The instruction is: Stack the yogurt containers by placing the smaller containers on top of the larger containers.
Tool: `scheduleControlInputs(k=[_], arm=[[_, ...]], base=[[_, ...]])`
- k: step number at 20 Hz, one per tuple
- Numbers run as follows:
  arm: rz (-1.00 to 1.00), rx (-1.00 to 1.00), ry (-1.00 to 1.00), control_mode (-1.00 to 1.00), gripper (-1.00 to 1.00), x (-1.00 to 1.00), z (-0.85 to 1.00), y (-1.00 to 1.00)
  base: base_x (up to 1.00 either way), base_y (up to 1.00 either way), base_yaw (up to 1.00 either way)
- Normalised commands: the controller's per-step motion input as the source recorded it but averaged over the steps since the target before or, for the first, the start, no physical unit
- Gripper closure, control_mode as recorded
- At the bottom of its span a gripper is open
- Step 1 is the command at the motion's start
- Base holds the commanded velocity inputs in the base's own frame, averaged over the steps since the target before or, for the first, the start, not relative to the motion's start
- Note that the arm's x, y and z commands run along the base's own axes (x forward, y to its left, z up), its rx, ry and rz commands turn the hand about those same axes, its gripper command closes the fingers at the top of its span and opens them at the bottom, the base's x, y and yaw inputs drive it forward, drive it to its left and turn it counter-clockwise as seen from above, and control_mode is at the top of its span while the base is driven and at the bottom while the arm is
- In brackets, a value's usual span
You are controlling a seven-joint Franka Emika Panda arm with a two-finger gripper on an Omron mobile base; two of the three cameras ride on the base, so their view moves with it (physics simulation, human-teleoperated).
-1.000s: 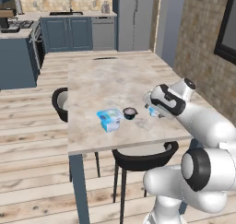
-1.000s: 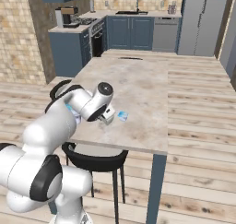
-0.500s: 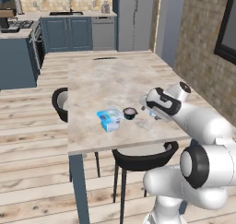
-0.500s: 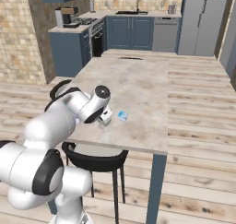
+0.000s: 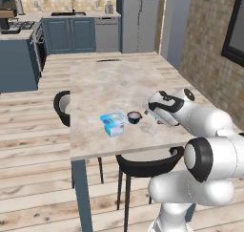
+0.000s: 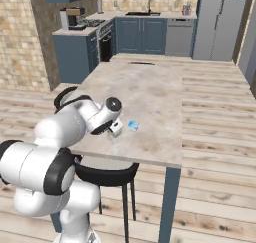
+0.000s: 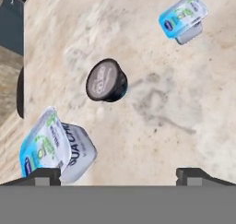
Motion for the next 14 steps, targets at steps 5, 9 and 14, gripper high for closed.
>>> scheduleControlInputs(k=[5, 9, 14], arm=[[0.00, 0.01, -0.02, -1.00, -1.00, 0.15, -0.13, 0.00], [0.00, 0.00, 0.00, -1.00, -1.00, 0.13, -0.11, 0.04], [0.00, 0.00, 0.00, -1.00, -1.00, 0.18, -0.07, 0.12]], base=[[0.00, 0.00, 0.00], [0.00, 0.00, 0.00], [0.00, 0.00, 0.00]])
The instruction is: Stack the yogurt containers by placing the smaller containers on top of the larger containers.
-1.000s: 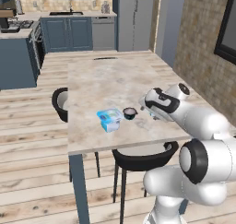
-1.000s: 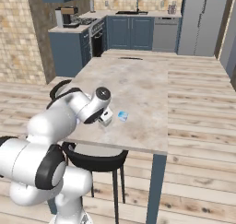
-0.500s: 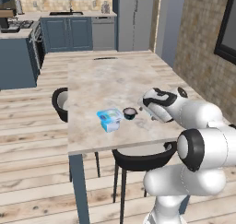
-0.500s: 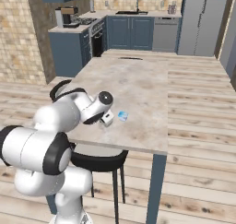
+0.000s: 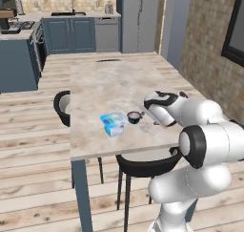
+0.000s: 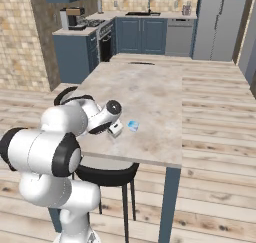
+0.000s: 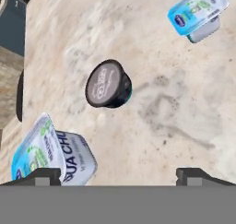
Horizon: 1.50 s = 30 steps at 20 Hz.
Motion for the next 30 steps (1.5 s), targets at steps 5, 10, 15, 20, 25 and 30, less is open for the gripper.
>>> scheduleControlInputs(k=[5, 10, 15, 20, 25, 30], arm=[[0.00, 0.00, 0.00, -1.00, -1.00, 0.20, -0.05, 0.16], [0.00, 0.00, 0.00, -1.00, -1.00, 0.18, -0.07, 0.07], [0.00, 0.01, 0.00, -1.00, -1.00, 0.19, -0.08, 0.00], [0.00, 0.03, 0.00, -1.00, -1.00, 0.19, -0.08, 0.00], [0.00, 0.02, 0.00, -1.00, -1.00, 0.10, -0.11, 0.00], [0.00, 0.01, 0.00, -1.00, -1.00, 0.09, -0.18, 0.00]], base=[[0.00, 0.00, 0.00], [0.00, 0.00, 0.00], [0.00, 0.00, 0.00], [0.00, 0.00, 0.00], [0.00, 0.00, 0.00], [0.00, 0.00, 0.00]])
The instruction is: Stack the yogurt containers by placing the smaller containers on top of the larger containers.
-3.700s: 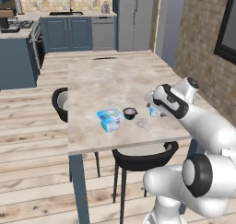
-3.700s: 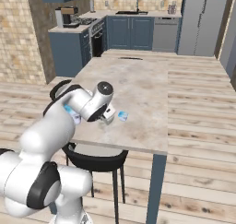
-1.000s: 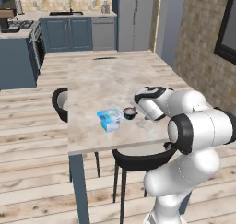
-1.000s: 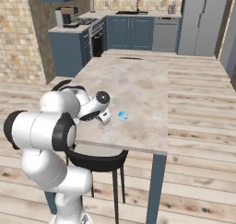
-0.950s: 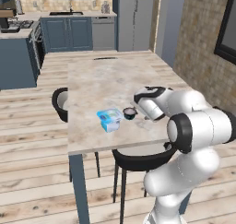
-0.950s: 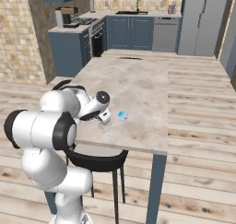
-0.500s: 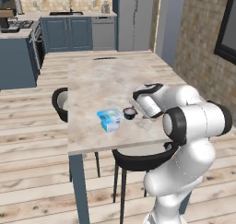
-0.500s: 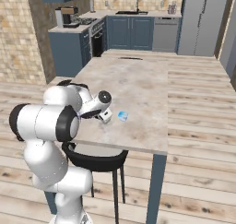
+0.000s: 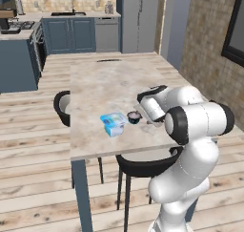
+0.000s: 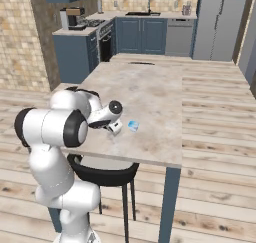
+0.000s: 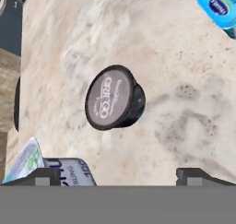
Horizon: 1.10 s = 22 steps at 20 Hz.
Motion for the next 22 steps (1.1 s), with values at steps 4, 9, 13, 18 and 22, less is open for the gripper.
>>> scheduleControlInputs(k=[4, 9, 13, 18, 22], arm=[[0.00, 0.01, 0.00, -1.00, -1.00, 0.15, -0.18, 0.00], [0.00, 0.02, 0.00, -1.00, -1.00, 0.18, -0.17, 0.00], [0.00, 0.02, 0.00, -1.00, -1.00, 0.15, -0.15, 0.00], [0.00, 0.01, 0.00, -1.00, -1.00, 0.12, -0.14, 0.00], [0.00, 0.01, 0.00, -1.00, -1.00, 0.12, -0.14, 0.00]], base=[[0.00, 0.00, 0.00], [0.00, 0.00, 0.00], [0.00, 0.00, 0.00], [0.00, 0.00, 0.00], [0.00, 0.00, 0.00]])
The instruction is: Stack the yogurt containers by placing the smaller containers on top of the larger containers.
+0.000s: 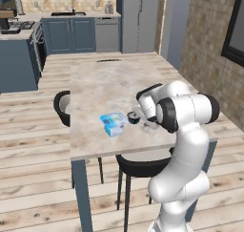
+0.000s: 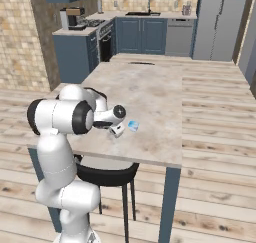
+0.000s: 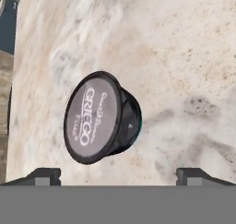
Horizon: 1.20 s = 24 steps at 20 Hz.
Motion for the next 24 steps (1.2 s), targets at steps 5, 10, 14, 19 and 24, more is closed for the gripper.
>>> scheduleControlInputs(k=[5, 10, 14, 19, 24], arm=[[0.00, 0.02, 0.00, -1.00, -1.00, 0.11, -0.13, 0.00], [0.00, 0.01, -0.01, -1.00, -1.00, 0.09, -0.13, 0.00], [0.00, 0.01, -0.01, -1.00, -1.00, 0.08, -0.11, 0.00], [0.00, 0.00, -0.02, -1.00, -1.00, 0.06, -0.09, 0.00], [0.00, 0.00, -0.07, -1.00, -1.00, 0.02, -0.08, 0.00]], base=[[0.00, 0.00, 0.00], [0.00, 0.00, 0.00], [0.00, 0.00, 0.00], [0.00, 0.00, 0.00], [0.00, 0.00, 0.00]])
